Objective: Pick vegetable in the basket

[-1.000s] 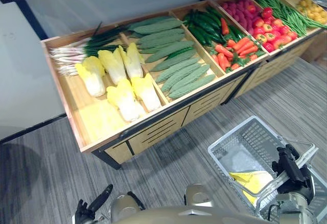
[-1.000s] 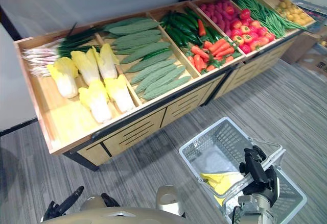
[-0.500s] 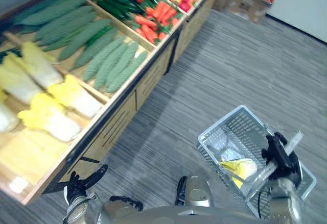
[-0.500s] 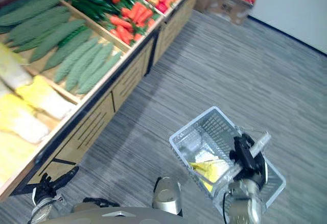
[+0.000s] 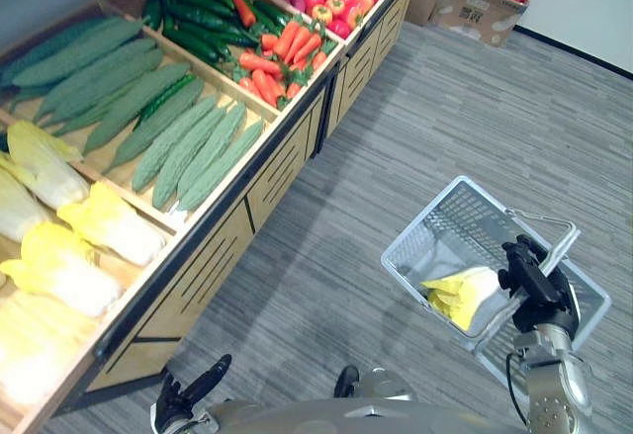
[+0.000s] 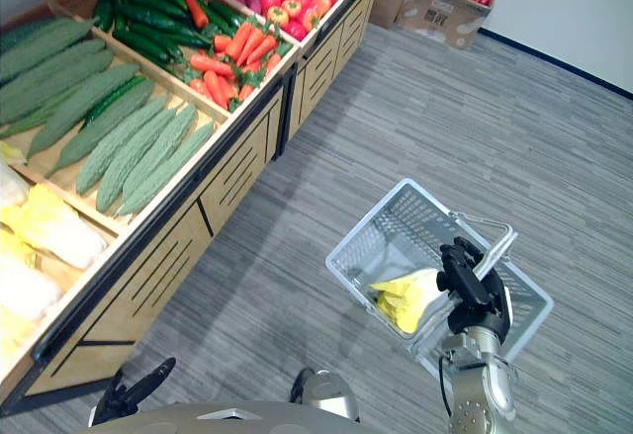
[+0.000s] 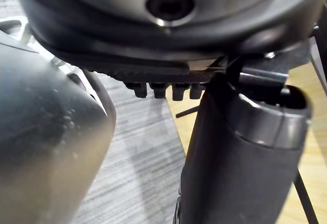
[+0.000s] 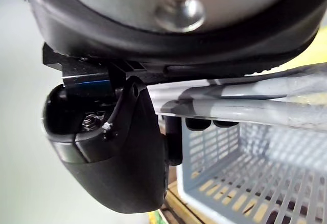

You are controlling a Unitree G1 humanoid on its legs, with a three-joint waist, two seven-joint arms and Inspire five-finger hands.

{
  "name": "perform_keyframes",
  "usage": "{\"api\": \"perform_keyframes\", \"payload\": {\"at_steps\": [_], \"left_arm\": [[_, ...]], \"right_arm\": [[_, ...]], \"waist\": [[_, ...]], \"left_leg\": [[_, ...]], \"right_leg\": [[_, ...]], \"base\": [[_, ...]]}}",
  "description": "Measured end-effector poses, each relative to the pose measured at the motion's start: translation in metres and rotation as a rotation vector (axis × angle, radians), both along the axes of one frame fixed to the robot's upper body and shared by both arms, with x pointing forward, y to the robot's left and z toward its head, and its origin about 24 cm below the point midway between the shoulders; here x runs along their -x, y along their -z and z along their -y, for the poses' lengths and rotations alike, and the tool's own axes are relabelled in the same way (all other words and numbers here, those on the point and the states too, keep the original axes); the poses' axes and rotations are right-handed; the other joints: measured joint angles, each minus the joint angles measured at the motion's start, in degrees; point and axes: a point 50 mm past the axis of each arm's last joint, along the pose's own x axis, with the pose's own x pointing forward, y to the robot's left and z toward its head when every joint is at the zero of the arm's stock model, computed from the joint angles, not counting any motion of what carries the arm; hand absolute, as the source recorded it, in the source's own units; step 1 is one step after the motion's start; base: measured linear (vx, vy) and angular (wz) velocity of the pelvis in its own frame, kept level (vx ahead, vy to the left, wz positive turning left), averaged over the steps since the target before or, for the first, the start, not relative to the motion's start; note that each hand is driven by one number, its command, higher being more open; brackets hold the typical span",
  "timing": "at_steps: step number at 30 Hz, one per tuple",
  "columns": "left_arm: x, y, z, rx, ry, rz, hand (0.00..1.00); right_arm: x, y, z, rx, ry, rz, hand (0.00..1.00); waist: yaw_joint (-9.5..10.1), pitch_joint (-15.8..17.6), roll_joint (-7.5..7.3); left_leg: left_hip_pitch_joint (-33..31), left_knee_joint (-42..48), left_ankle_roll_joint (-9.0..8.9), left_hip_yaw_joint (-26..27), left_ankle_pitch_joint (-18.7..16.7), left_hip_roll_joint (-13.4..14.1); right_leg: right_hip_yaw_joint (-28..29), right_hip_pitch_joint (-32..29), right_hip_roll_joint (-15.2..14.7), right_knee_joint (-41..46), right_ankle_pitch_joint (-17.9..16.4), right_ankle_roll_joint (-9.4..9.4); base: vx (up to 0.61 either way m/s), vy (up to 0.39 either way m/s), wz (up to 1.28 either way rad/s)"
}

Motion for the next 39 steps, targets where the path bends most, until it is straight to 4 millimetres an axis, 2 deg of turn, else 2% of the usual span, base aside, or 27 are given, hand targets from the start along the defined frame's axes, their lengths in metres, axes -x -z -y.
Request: {"api": "perform_keyframes", "payload": {"at_steps": [1,2,3,4,5,6,7,8,9,11,12,13,14,16,19,20,22,23,24,25,26,27,29,32,34,35,39], "left_arm": [[-0.001,0.0,0.001,0.001,0.005,0.002,1.0],[-0.003,-0.001,0.0,-0.004,0.017,0.006,1.0],[-0.004,-0.002,-0.002,-0.011,0.02,0.012,1.0],[-0.009,-0.004,-0.004,-0.025,0.027,0.034,1.0],[-0.015,-0.005,-0.003,-0.026,0.037,0.049,1.0],[-0.025,-0.008,-0.001,-0.028,0.06,0.08,1.0],[-0.026,-0.008,0.001,-0.028,0.068,0.093,1.0],[-0.02,-0.007,-0.001,-0.03,0.058,0.076,1.0],[-0.019,-0.007,-0.005,-0.039,0.052,0.072,1.0],[-0.008,-0.006,-0.012,-0.049,0.033,0.038,1.0],[-0.006,-0.005,-0.012,-0.045,0.029,0.027,1.0],[-0.003,-0.002,-0.007,-0.022,0.033,0.012,1.0],[-0.004,0.001,0.003,0.01,0.051,0.015,1.0],[-0.009,0.002,0.01,0.024,0.109,0.013,1.0],[-0.019,0.001,0.013,0.03,0.166,0.026,1.0],[-0.027,-0.001,0.013,0.022,0.195,0.044,1.0],[-0.045,-0.004,0.022,0.028,0.265,0.085,1.0],[-0.05,-0.005,0.026,0.031,0.292,0.098,1.0],[-0.052,-0.005,0.028,0.033,0.299,0.102,1.0],[-0.054,-0.005,0.029,0.036,0.307,0.109,1.0],[-0.052,-0.004,0.032,0.043,0.312,0.106,1.0],[-0.052,-0.003,0.038,0.054,0.329,0.102,1.0],[-0.045,-0.002,0.034,0.045,0.325,0.08,1.0],[-0.038,-0.001,0.024,0.022,0.307,0.053,1.0],[-0.036,-0.001,0.023,0.021,0.302,0.044,1.0],[-0.02,0.003,0.008,0.01,0.216,-0.014,1.0],[-0.018,0.003,0.008,0.011,0.214,-0.02,1.0]], "right_arm": [[0.001,-0.001,0.0,0.001,0.0,0.002,0.0],[0.0,-0.002,-0.003,-0.006,0.001,0.014,0.0],[-0.002,-0.003,-0.007,-0.018,0.002,0.031,0.0],[-0.004,-0.005,-0.01,-0.024,0.008,0.052,0.0],[-0.005,-0.007,-0.009,-0.018,0.013,0.068,0.0],[-0.012,-0.01,-0.011,-0.016,0.012,0.094,0.0],[-0.021,-0.014,-0.015,-0.015,-0.015,0.118,0.0],[-0.034,-0.014,-0.028,-0.038,-0.065,0.141,0.0],[-0.038,-0.014,-0.036,-0.049,-0.092,0.147,0.0],[-0.045,-0.012,-0.055,-0.069,-0.169,0.144,0.0],[-0.046,-0.013,-0.058,-0.072,-0.179,0.154,0.0],[-0.048,-0.016,-0.062,-0.076,-0.178,0.182,0.0],[-0.05,-0.02,-0.062,-0.066,-0.174,0.206,0.0],[-0.042,-0.012,-0.073,-0.099,-0.191,0.172,0.0],[-0.027,-0.001,-0.085,-0.141,-0.201,0.119,0.0],[-0.022,0.003,-0.085,-0.145,-0.189,0.095,0.0],[-0.014,0.008,-0.082,-0.143,-0.157,0.054,0.0],[-0.012,0.009,-0.082,-0.145,-0.155,0.043,0.0],[-0.011,0.01,-0.082,-0.147,-0.154,0.04,0.0],[-0.01,0.01,-0.082,-0.149,-0.15,0.038,0.0],[-0.01,0.011,-0.082,-0.151,-0.145,0.036,0.0],[-0.01,0.009,-0.075,-0.128,-0.124,0.045,0.0],[-0.013,0.012,-0.078,-0.141,-0.126,0.027,0.0],[-0.014,0.014,-0.087,-0.158,-0.148,0.024,0.0],[-0.014,0.015,-0.088,-0.12,-0.166,0.006,0.0],[-0.01,0.029,-0.095,-0.089,-0.209,-0.091,0.0],[-0.01,0.03,-0.095,-0.089,-0.208,-0.091,0.0]], "waist": [[-0.05,-0.3,0.24],[0.12,-0.5,0.13],[0.58,-0.3,-0.26],[1.87,-0.1,-1.18],[2.14,-0.1,-1.09],[3.26,0.0,-0.97],[4.81,0.3,0.61],[6.68,0.4,1.2],[7.08,0.4,0.92],[8.35,0.4,-1.1],[8.7,0.3,-1.89],[9.61,0.2,-1.26],[9.14,0.7,0.84],[9.56,1.1,0.18],[8.6,0.5,0.22],[8.0,0.2,0.69],[7.38,-1.2,2.59],[7.18,-1.3,2.82],[7.07,-1.3,2.59],[7.09,-1.0,1.0],[7.44,-1.5,0.48],[6.91,-2.8,2.66],[7.74,-3.4,2.0],[7.84,-3.8,0.36],[7.82,-4.3,0.28],[7.81,-5.5,-1.19],[7.82,-5.5,-1.14]], "left_leg": [[0.3,0.2,0.15,-0.1,0.1,0.0],[0.7,2.5,1.37,-2.1,0.9,0.5],[-0.5,8.2,3.52,-7.2,2.1,2.3],[-3.8,11.3,0.65,-17.1,-2.5,0.7],[-5.7,10.1,-1.64,-23.2,-6.4,-2.5],[-8.9,4.5,-1.5,-36.4,-11.0,-11.0],[-8.3,-3.7,0.44,-45.8,-9.4,-16.3],[-5.0,-6.4,-1.66,-51.4,-10.9,-17.6],[-5.1,-5.0,-2.08,-53.4,-11.4,-18.1],[-9.1,8.4,-0.93,-63.4,-11.8,-20.6],[-11.2,13.4,0.44,-65.7,-11.8,-21.7],[-12.4,9.5,0.23,-70.9,-16.7,-24.9],[-12.0,3.0,-0.26,-72.6,-16.8,-24.4],[-9.0,-0.5,0.08,-69.0,-16.4,-25.1],[-7.0,-3.5,-0.14,-67.1,-15.7,-25.3],[-6.2,-5.2,-0.34,-67.0,-14.8,-25.4],[-5.0,-7.9,-0.72,-66.9,-12.7,-25.4],[-4.3,-7.4,-1.26,-66.4,-11.7,-25.7],[-4.6,-5.6,-1.52,-66.2,-11.3,-26.1],[-7.5,0.5,-2.06,-65.9,-10.7,-27.4],[-7.3,-3.3,-1.32,-65.1,-13.1,-27.8],[-7.9,-12.1,-0.14,-64.9,-7.3,-26.9],[-5.9,-13.2,-0.32,-64.0,-6.5,-27.1],[-6.1,-13.3,-0.32,-64.2,-6.5,-27.0],[-6.0,-13.3,-0.33,-64.2,-6.4,-26.8],[-5.5,-21.1,-1.39,-65.7,0.3,-26.7],[-5.6,-21.1,-1.39,-65.6,0.3,-26.7]], "right_leg": [[0.5,0.0,0.0,0.0,0.0,0.0],[2.2,0.1,0.1,0.0,0.0,0.0],[3.9,0.8,0.1,-0.5,0.0,-0.01],[7.2,1.3,-0.6,-1.2,0.0,-0.01],[8.9,1.3,-1.5,-1.4,0.0,-0.01],[12.8,-0.2,-2.7,-0.6,-0.1,0.2],[16.1,-2.8,-1.8,1.6,-0.3,0.53],[20.5,-4.5,-0.3,3.6,-1.2,1.9],[21.9,-5.3,-0.4,4.4,-1.5,1.92],[28.8,-6.0,-0.2,4.8,-1.5,1.63],[30.7,-5.8,-0.5,4.3,-1.6,1.64],[34.1,-6.5,-1.3,3.6,-1.9,2.95],[35.1,-7.1,0.5,3.7,-1.7,3.57],[39.1,-8.1,0.1,3.6,-1.6,4.45],[40.4,-6.7,-0.5,0.3,-0.8,5.26],[40.2,-6.2,-0.7,-0.7,-0.4,5.35],[39.7,-6.0,-0.9,-1.2,1.2,5.48],[39.7,-5.2,-1.3,-1.1,1.4,5.48],[39.7,-4.6,-1.9,-1.1,1.4,5.45],[40.0,-3.6,-4.1,-1.1,1.5,5.37],[40.3,-3.4,-5.1,-1.1,1.5,5.43],[39.2,-3.4,-3.7,-1.1,1.7,5.74],[39.0,-3.5,-4.0,-0.9,1.9,6.28],[38.8,-3.4,-3.6,-1.1,1.9,6.27],[38.7,-3.2,-3.5,-1.4,1.9,6.27],[37.0,-3.6,-3.3,-5.0,3.0,5.5],[37.0,-3.8,-3.3,-5.0,3.0,5.49]], "base": [[0.11,0.014,-0.39],[0.07,0.011,-0.59],[0.07,0.0,-0.98],[0.06,0.128,-0.89],[0.04,0.275,-1.04],[0.01,0.358,-1.28],[0.03,0.36,-2.13],[0.06,0.215,-1.99],[0.12,0.12,-1.85],[0.13,-0.021,-1.36],[0.07,0.081,-1.4],[0.02,0.178,-1.13],[0.07,0.251,-1.19],[0.1,0.172,-0.83],[0.1,0.043,-0.32],[0.15,-0.012,0.02],[0.15,-0.023,0.05],[0.09,-0.012,-0.03],[0.09,0.03,-0.01],[0.05,0.044,-0.05],[0.06,0.028,0.09],[0.05,0.014,-0.09],[0.04,0.011,-0.14],[0.0,-0.006,0.04],[0.0,0.0,0.0],[0.0,0.0,0.0],[0.0,0.0,0.0]]}}
